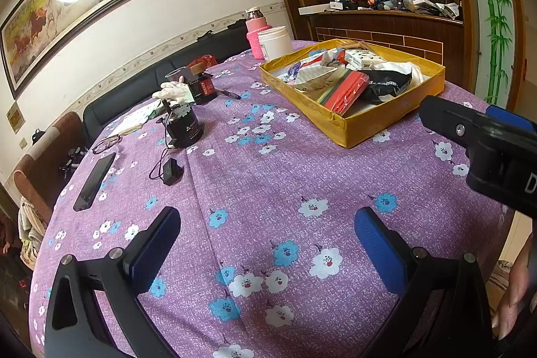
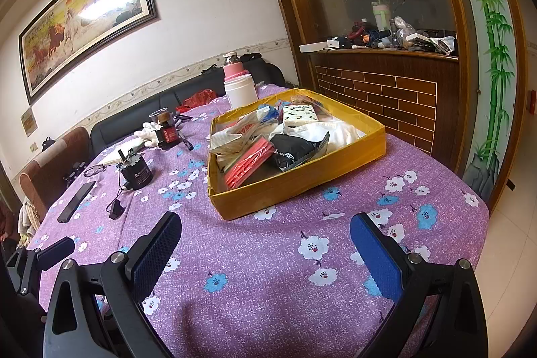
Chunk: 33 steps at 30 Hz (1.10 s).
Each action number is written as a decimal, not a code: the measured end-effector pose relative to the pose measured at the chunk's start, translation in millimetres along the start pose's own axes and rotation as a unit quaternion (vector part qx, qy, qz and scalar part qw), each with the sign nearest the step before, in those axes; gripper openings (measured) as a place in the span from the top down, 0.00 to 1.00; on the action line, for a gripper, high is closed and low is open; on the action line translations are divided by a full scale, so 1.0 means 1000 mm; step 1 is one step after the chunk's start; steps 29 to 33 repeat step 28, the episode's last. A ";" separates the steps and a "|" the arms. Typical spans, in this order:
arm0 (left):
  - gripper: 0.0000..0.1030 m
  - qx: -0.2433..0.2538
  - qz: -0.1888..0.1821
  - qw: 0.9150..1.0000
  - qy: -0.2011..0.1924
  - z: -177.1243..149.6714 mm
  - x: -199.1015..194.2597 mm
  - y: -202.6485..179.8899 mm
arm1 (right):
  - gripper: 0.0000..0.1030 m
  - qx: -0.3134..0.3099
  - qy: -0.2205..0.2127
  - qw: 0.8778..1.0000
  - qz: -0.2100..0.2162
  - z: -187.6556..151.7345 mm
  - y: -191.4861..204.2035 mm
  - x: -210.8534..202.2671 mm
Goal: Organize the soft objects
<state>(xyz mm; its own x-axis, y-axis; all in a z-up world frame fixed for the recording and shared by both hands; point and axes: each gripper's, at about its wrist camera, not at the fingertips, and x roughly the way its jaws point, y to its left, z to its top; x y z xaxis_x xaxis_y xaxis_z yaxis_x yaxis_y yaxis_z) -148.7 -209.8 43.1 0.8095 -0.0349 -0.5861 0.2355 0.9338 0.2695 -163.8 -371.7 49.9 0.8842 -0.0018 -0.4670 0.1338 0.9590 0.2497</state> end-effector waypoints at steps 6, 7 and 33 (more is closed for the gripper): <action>0.00 0.001 0.000 1.000 0.000 0.000 0.000 -0.001 | 0.01 0.000 0.000 1.000 0.000 0.000 0.000 0.000; 0.00 0.001 -0.001 1.000 0.000 -0.001 0.000 0.000 | 0.01 0.000 -0.001 1.000 0.000 0.000 0.000 0.000; 0.00 0.006 -0.010 1.000 -0.001 -0.001 -0.003 -0.002 | 0.01 -0.004 -0.002 1.000 0.003 0.001 0.003 -0.001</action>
